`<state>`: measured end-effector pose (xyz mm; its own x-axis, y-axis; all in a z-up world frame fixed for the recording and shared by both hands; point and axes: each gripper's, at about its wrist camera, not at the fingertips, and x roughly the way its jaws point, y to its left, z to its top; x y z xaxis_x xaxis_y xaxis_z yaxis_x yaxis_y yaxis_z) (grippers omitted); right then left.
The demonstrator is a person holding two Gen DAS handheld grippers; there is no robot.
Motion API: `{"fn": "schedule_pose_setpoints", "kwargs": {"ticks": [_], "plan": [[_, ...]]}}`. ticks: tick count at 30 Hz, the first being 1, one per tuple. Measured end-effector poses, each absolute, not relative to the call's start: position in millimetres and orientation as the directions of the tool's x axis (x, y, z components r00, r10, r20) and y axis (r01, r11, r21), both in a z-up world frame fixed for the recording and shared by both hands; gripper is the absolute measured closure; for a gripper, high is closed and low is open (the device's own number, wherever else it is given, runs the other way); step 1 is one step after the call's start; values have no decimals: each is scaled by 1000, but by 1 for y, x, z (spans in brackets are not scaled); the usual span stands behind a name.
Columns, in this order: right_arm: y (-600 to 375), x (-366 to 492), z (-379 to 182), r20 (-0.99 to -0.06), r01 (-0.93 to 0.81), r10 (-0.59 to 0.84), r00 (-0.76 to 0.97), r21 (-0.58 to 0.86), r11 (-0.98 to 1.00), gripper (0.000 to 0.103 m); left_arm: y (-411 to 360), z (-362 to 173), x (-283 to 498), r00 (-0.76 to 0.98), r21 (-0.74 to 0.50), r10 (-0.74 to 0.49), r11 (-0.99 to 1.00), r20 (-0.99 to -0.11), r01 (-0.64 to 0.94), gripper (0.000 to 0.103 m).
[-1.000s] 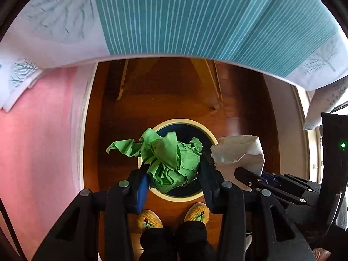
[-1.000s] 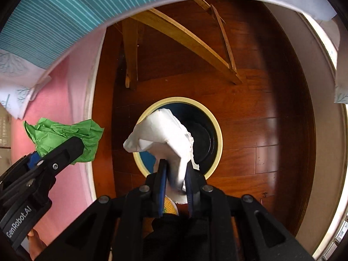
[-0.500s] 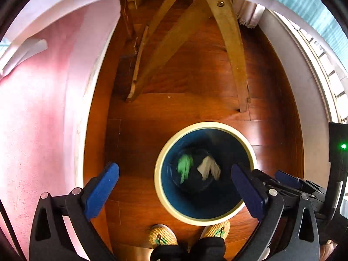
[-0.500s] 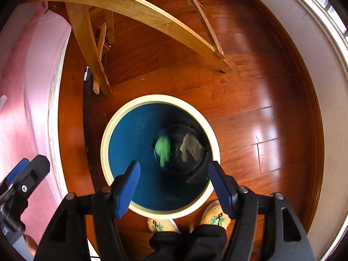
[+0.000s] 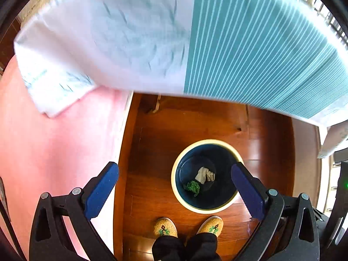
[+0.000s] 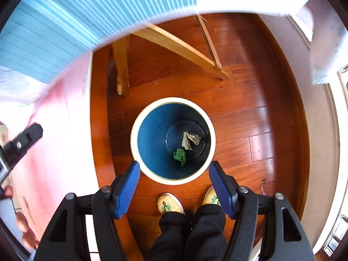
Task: Collect trash
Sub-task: 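Raise both tools back toward the table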
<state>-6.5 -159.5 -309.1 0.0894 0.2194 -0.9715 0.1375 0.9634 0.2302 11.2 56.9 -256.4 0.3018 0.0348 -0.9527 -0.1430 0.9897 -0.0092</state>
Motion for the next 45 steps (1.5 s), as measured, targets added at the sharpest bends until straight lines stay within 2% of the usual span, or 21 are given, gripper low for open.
{"fn": "schedule_pose_setpoints", "kwargs": {"ticks": [8,16,23,29,35,38,45], "plan": [[-156,-17,-193,-951,102,234,205,258,961,37,64,-132,4,417,-79,-32,992,-908,-96,1],[-153,-21,-80,-905,58,216,366,254,965,37,63,-7,-5,561,-83,-48,996,-826,-36,1],[-154,-20,2,-848,50,163,505,217,975,37,69,76,-12,655,-111,-84,994,-751,0,1],[-156,-10,45,-796,80,118,594,205,976,37,74,111,-3,707,-114,-96,993,-701,23,1],[-162,8,66,-754,105,87,651,203,974,37,65,112,18,702,-64,-80,997,-708,49,2],[-168,26,65,-750,109,87,656,209,972,37,56,109,30,707,-48,-100,995,-700,93,10],[-198,98,41,-771,109,114,627,232,967,36,21,95,84,708,-8,-113,989,-697,149,14]]}}
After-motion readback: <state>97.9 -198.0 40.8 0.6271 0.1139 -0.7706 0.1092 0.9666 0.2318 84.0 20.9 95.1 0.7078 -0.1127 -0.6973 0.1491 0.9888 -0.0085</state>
